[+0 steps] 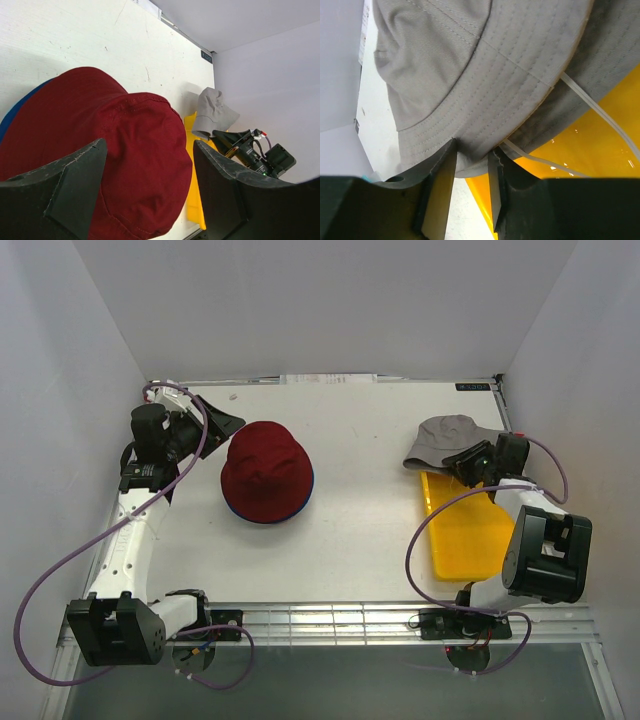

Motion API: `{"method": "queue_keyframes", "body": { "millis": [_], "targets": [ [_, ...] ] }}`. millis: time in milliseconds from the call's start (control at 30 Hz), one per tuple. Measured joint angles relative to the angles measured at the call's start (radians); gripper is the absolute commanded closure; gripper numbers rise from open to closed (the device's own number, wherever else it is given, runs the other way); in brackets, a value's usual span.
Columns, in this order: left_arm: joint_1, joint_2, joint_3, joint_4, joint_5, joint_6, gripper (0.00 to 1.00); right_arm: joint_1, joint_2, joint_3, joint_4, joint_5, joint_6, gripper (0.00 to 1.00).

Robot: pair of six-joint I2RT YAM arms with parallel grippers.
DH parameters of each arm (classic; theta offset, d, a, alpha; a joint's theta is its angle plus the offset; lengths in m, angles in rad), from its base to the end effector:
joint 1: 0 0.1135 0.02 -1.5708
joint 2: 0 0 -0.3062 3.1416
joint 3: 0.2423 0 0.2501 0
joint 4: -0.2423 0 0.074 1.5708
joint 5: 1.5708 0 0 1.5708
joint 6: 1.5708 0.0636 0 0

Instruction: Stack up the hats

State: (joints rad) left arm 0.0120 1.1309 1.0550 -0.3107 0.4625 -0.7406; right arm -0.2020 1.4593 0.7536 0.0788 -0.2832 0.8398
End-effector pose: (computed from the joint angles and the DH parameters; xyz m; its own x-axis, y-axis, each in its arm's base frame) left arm 0.2578 -0.0253 0.3826 -0.5498 -0.6105 -0.5701 0.0427 0.6611 -0.7491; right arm 0.3161 -0.0466 0.2268 -0.4053 0.8127 -0.4186 0.4085 0.5707 0.7124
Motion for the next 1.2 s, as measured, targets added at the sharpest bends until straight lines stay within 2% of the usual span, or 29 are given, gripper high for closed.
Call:
{"method": "queue_keyframes", "body": {
  "millis": [167,267,567,633,867,967,1200],
  "targets": [
    [0.000,0.000,0.000,0.000,-0.002,0.000,0.21,-0.005,0.017,0.000,0.001,-0.005,0.010,0.64],
    [0.000,0.000,0.000,0.000,-0.002,0.000,0.21,-0.006,0.017,0.000,0.007,-0.006,0.019,0.57],
    [0.000,0.000,0.000,0.000,-0.002,0.000,0.21,-0.006,0.000,-0.050,0.096,-0.006,0.071,0.57],
    [0.000,0.000,0.000,0.000,-0.003,0.000,0.21,-0.006,0.000,-0.055,0.119,-0.006,0.079,0.60],
    [0.000,0.000,-0.002,-0.003,-0.003,0.000,0.21,-0.006,-0.002,-0.084,0.163,0.000,0.102,0.85],
    [0.000,0.000,-0.002,-0.003,-0.006,0.001,0.21,-0.006,-0.011,-0.084,0.168,0.002,0.102,0.92],
    [0.000,0.000,-0.002,-0.004,-0.010,0.003,0.20,-0.006,-0.066,-0.067,0.132,-0.002,0.094,0.92]
  ]
}}
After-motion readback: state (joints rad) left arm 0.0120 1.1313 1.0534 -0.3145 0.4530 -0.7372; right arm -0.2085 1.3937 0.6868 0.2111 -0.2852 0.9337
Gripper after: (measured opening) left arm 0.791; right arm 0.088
